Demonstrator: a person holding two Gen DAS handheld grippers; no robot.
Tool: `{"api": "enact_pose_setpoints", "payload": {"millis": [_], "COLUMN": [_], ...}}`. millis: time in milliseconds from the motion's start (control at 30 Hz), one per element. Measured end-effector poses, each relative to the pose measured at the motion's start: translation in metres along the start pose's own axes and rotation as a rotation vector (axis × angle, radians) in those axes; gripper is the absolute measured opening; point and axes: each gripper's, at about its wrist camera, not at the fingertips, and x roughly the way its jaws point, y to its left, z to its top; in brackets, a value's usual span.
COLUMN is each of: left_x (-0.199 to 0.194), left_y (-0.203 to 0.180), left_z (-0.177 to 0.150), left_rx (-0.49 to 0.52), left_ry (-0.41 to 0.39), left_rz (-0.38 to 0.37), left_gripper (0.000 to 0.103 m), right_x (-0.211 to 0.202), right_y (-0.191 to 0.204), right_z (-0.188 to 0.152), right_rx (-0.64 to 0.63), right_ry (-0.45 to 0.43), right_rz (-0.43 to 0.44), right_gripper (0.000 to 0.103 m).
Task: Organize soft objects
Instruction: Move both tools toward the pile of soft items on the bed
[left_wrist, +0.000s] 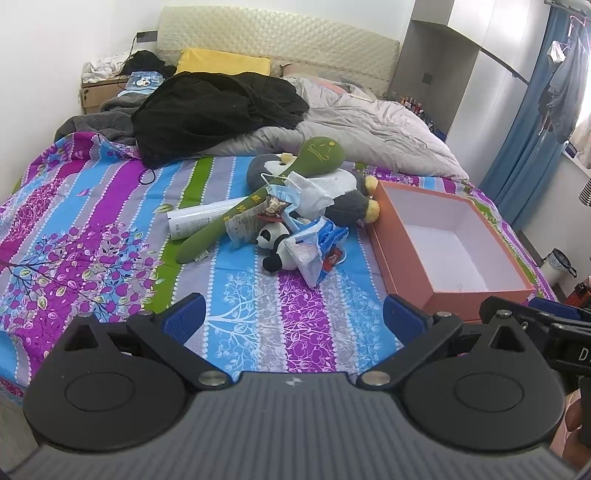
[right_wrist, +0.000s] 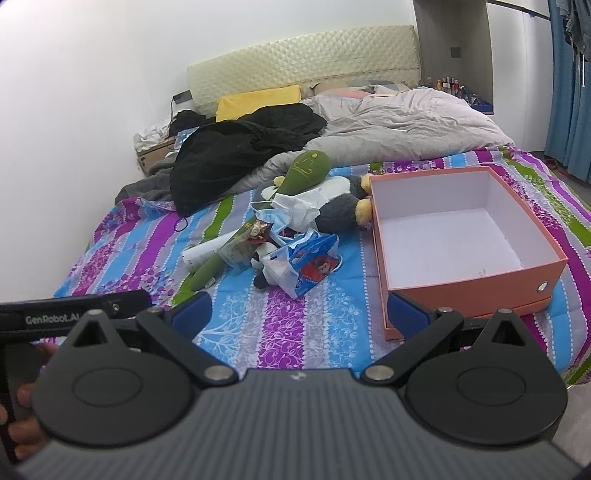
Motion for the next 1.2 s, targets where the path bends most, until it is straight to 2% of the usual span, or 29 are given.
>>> {"api": "enact_pose_setpoints", "payload": {"millis": [1200], "left_x": [0.006], "left_y": [-0.004], "left_z": [-0.008], "left_rx": [0.024], "left_ry": [0.024], "left_rz": [-0.001], "left_gripper": [0.103], "right_x": [0.005], "right_y": [-0.011], "right_z": [-0.007], "right_rx": [0.076], "right_ry": [0.048], "right_rz": [0.006], "right_gripper": [0.103]}}
